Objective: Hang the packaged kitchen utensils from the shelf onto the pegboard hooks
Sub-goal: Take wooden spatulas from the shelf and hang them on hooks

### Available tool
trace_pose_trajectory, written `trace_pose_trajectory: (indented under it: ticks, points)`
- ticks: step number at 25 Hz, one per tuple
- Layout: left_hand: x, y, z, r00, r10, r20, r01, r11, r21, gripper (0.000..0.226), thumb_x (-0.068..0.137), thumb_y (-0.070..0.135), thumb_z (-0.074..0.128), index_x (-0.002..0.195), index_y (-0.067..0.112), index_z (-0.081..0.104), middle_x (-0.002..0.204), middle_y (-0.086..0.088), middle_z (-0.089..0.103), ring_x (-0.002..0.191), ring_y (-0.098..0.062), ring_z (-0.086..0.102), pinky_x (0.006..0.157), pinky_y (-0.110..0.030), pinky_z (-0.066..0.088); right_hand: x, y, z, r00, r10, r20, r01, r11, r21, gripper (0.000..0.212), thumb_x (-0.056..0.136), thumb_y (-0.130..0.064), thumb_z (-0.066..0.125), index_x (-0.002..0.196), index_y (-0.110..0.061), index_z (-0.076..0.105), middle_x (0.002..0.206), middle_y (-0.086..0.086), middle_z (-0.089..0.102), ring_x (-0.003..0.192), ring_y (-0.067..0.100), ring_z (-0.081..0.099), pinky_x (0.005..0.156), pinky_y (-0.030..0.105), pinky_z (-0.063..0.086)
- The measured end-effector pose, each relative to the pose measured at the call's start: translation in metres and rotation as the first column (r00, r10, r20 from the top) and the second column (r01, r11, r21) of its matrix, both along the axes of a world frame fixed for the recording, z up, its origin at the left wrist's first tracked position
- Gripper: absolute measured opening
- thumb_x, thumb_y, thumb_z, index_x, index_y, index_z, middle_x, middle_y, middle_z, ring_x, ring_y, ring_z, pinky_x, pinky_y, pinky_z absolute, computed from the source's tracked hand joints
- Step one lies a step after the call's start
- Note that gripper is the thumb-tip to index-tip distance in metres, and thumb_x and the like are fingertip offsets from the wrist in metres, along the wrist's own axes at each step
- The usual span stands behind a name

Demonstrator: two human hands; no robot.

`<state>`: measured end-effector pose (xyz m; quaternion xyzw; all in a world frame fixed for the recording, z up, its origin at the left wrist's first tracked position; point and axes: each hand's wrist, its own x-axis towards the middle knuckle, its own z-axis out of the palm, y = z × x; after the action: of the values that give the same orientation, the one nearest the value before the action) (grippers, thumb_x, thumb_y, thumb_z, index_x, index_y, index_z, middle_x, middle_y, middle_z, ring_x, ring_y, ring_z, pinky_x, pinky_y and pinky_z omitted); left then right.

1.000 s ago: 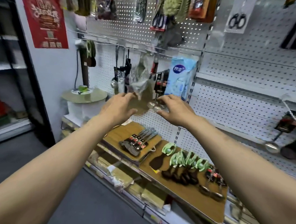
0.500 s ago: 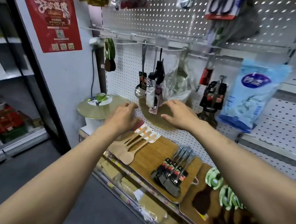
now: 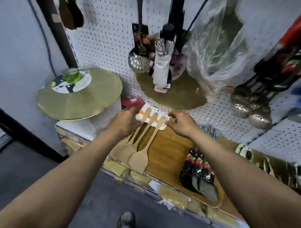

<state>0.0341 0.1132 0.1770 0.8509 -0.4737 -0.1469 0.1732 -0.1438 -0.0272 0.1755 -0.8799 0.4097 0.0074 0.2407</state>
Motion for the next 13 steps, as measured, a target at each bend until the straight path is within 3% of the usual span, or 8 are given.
trace_pose_trajectory:
  ticks: [5,8,13]
  points:
    - [0.041,-0.036,-0.088,0.973,-0.021,-0.229,0.047,0.993,0.108,0.044,0.084,0.029,0.072,0.123,0.012,0.061,0.118,-0.014,0.067,0.110,-0.031,0.062,0.090,-0.037,0.049,0.026,-0.001,-0.100,0.969,-0.236,-0.071,0.246,0.914,0.323,0.036,0.096,-0.033,0.060,0.123,-0.009,0.064,0.126,0.009,0.066,0.118,0.028,0.060,0.095,0.035,0.049]
    - [0.057,-0.054,-0.134,0.968,-0.006,-0.252,0.058,0.978,0.203,0.040,0.085,0.033,0.071,0.119,0.015,0.062,0.116,-0.011,0.067,0.110,-0.032,0.061,0.089,-0.037,0.049,0.041,-0.013,-0.147,0.931,-0.343,-0.126,0.364,0.837,0.409,0.039,0.098,-0.038,0.058,0.124,-0.010,0.064,0.131,0.006,0.064,0.121,0.026,0.059,0.094,0.031,0.048]
    - [0.070,-0.070,-0.184,0.951,0.030,-0.309,0.046,0.970,0.238,0.038,0.085,0.037,0.070,0.117,0.019,0.062,0.112,-0.006,0.068,0.107,-0.028,0.062,0.091,-0.034,0.048,0.084,-0.042,-0.201,0.807,-0.558,-0.193,0.564,0.632,0.531,0.038,0.094,-0.040,0.063,0.117,-0.010,0.069,0.118,0.011,0.069,0.100,0.027,0.066,0.085,0.036,0.053]
